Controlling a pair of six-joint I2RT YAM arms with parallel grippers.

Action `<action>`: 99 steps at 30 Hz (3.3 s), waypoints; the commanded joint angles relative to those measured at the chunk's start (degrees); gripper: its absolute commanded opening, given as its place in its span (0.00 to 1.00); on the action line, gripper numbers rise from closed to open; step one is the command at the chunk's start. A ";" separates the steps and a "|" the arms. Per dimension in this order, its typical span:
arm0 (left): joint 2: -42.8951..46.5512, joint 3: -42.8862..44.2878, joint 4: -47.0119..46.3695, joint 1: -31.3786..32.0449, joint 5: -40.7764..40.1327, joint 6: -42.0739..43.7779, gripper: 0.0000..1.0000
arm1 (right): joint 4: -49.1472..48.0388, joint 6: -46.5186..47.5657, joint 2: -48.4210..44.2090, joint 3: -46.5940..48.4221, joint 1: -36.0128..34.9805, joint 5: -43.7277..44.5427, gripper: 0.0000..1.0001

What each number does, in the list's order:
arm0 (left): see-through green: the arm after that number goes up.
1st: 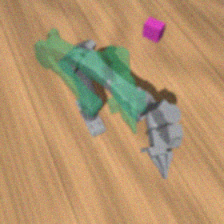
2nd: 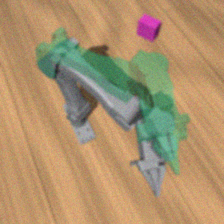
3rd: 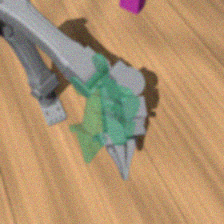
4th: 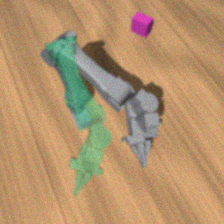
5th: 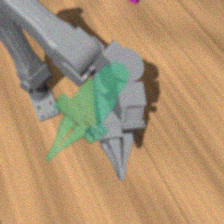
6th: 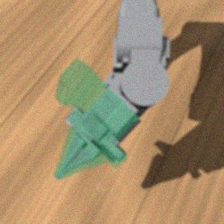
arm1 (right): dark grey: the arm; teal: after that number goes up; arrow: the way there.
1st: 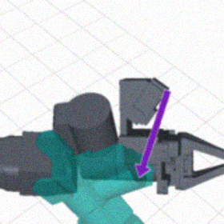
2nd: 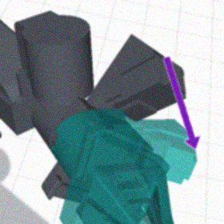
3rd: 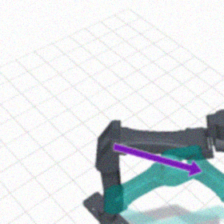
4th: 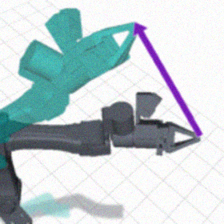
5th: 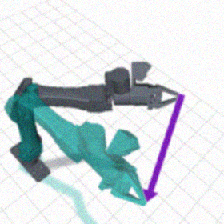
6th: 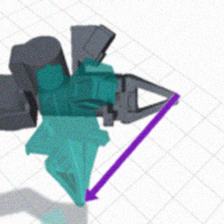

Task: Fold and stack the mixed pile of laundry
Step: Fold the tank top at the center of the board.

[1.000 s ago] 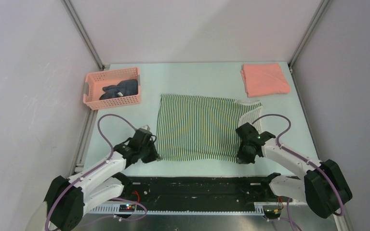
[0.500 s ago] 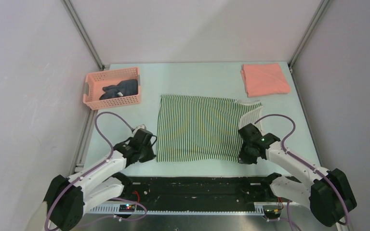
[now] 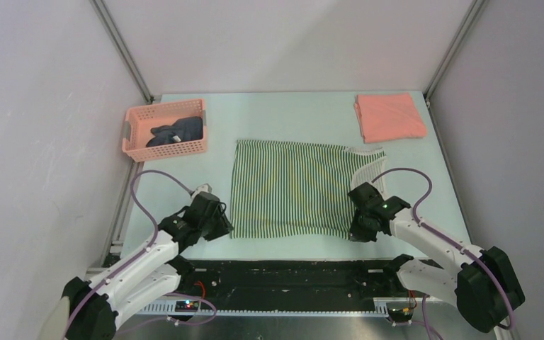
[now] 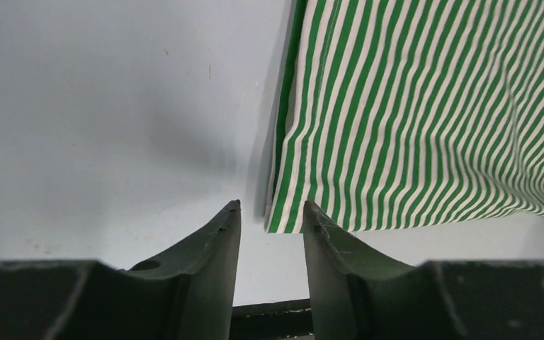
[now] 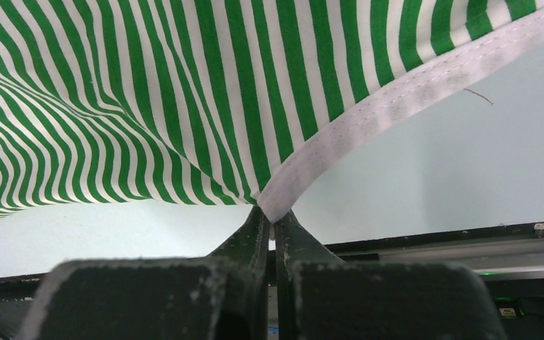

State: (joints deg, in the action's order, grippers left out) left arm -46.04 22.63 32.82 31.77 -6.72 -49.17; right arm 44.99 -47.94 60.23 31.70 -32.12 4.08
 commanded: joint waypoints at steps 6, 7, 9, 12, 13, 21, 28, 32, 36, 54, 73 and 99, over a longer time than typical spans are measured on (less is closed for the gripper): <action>-1.33 -6.22 -7.69 1.50 5.51 -6.62 0.43 | -0.58 -0.71 0.35 -0.32 -0.73 0.73 0.00; -1.82 -6.34 -7.91 1.66 5.39 -6.77 0.41 | -0.33 -1.02 0.21 -0.33 -0.74 0.83 0.00; -3.00 -6.01 -8.28 1.73 5.10 -6.36 0.17 | 0.11 -1.42 -0.39 -0.33 -0.66 0.91 0.00; -2.35 -4.06 -7.53 1.75 3.59 -4.92 0.01 | 0.35 -1.77 -1.57 -0.33 -0.62 0.70 0.00; -1.13 -3.68 -6.48 1.66 2.03 -4.77 0.00 | 0.40 -1.77 -1.76 -0.33 -0.55 0.63 0.00; 3.01 -1.34 1.01 1.78 -5.42 -4.45 0.00 | 3.91 -1.02 -3.88 -0.06 0.09 -0.86 0.00; 4.07 -1.01 2.91 1.80 -8.05 -4.36 0.00 | 6.49 -1.97 -7.17 -0.24 -0.83 -0.88 0.01; 6.09 1.26 1.79 2.86 -7.87 -2.48 0.00 | 4.33 -0.46 -8.17 -0.10 -0.22 -1.08 0.01; 4.47 4.50 0.35 2.92 -8.07 -0.56 0.00 | 1.83 1.72 -5.42 1.65 0.93 -1.01 0.01; -23.88 22.23 -4.31 -4.38 -3.27 9.01 0.00 | -3.06 20.68 10.26 15.30 13.45 -6.00 0.01; -46.90 39.14 -4.64 -14.29 4.32 16.02 0.00 | -4.62 31.80 30.10 29.04 17.57 -8.18 0.01; -48.12 44.21 -3.93 -14.45 -0.49 14.09 0.41 | -2.61 30.42 22.24 25.36 28.38 -1.06 0.26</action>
State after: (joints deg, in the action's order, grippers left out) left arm -98.21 62.83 29.12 17.69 -3.62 -34.74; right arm 44.86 -18.31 84.01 59.16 -6.02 1.17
